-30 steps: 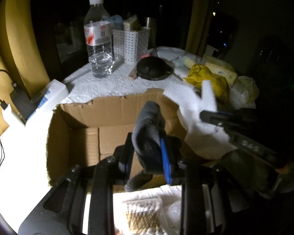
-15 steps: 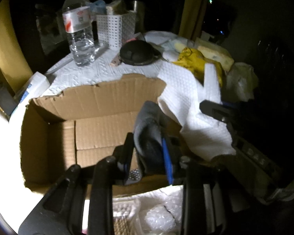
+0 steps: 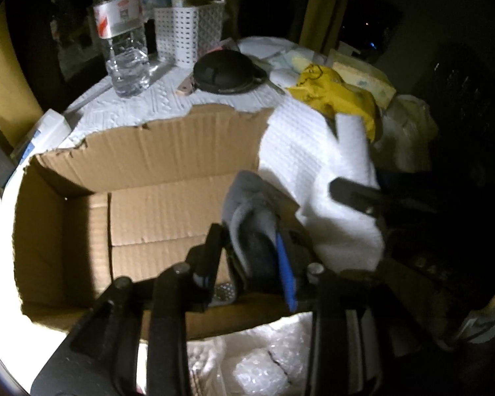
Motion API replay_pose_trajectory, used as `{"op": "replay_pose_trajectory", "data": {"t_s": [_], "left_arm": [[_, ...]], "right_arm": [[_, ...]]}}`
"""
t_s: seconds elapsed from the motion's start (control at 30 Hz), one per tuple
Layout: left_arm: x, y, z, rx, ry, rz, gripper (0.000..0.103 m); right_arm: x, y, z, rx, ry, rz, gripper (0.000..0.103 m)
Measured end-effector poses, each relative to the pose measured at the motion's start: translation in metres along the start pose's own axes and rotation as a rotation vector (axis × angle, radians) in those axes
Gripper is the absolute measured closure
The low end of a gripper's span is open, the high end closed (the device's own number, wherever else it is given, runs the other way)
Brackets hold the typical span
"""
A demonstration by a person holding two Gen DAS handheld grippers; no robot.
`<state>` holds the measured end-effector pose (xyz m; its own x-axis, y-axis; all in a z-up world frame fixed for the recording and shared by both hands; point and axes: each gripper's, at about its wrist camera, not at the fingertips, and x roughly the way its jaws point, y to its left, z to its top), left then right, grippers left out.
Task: Organize soft objects
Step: 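Carry the sock over the cardboard box and open the left gripper while the right gripper carries the towel there, then lower the white paper towel into the box and open the right gripper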
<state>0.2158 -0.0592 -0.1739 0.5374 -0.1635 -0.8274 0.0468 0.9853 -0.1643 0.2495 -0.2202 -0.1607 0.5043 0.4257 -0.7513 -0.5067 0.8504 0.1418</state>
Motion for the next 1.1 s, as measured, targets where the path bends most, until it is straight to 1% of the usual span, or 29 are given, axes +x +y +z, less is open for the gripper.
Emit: {"op": "replay_pose_trajectory", "data": {"t_s": [0.07,0.13,0.23,0.37,0.47,0.5,0.9,0.93,0.97,1.0,1.03,1.1], "left_arm": [[0.001,0.001,0.000,-0.005,0.005,0.000,0.067],[0.000,0.003,0.000,-0.016,0.009,0.005,0.064],[-0.003,0.008,-0.001,-0.033,0.002,0.004,0.050],[-0.010,0.011,-0.003,-0.037,-0.009,0.007,0.050],[-0.017,0.013,-0.004,-0.039,-0.021,0.010,0.050],[-0.020,0.012,-0.004,-0.037,-0.026,0.012,0.050],[-0.059,0.017,-0.014,-0.036,-0.094,0.042,0.049],[-0.062,0.018,-0.015,-0.035,-0.099,0.046,0.046],[-0.067,0.018,-0.017,-0.036,-0.108,0.055,0.032],[-0.070,0.019,-0.018,-0.039,-0.116,0.060,0.025],[-0.075,0.020,-0.020,-0.044,-0.129,0.062,0.022],[-0.082,0.021,-0.023,-0.046,-0.138,0.060,0.022]], "right_arm": [[0.008,-0.003,-0.002,0.021,0.020,0.012,0.061],[0.018,-0.006,-0.005,0.044,0.044,0.023,0.060],[0.022,-0.008,-0.007,0.070,0.058,0.031,0.059],[0.014,-0.003,-0.006,0.065,0.041,0.017,0.057],[0.002,0.002,-0.004,0.061,0.023,0.010,0.050],[0.001,0.002,-0.003,0.061,0.020,0.010,0.049],[-0.043,0.030,-0.003,0.024,-0.022,-0.031,0.048],[-0.047,0.032,-0.003,0.021,-0.025,-0.033,0.048],[-0.050,0.035,-0.004,0.018,-0.028,-0.035,0.048],[-0.055,0.037,-0.004,0.014,-0.032,-0.039,0.047],[-0.058,0.039,-0.005,0.011,-0.036,-0.042,0.047],[-0.065,0.044,-0.007,0.003,-0.045,-0.049,0.047]]}}
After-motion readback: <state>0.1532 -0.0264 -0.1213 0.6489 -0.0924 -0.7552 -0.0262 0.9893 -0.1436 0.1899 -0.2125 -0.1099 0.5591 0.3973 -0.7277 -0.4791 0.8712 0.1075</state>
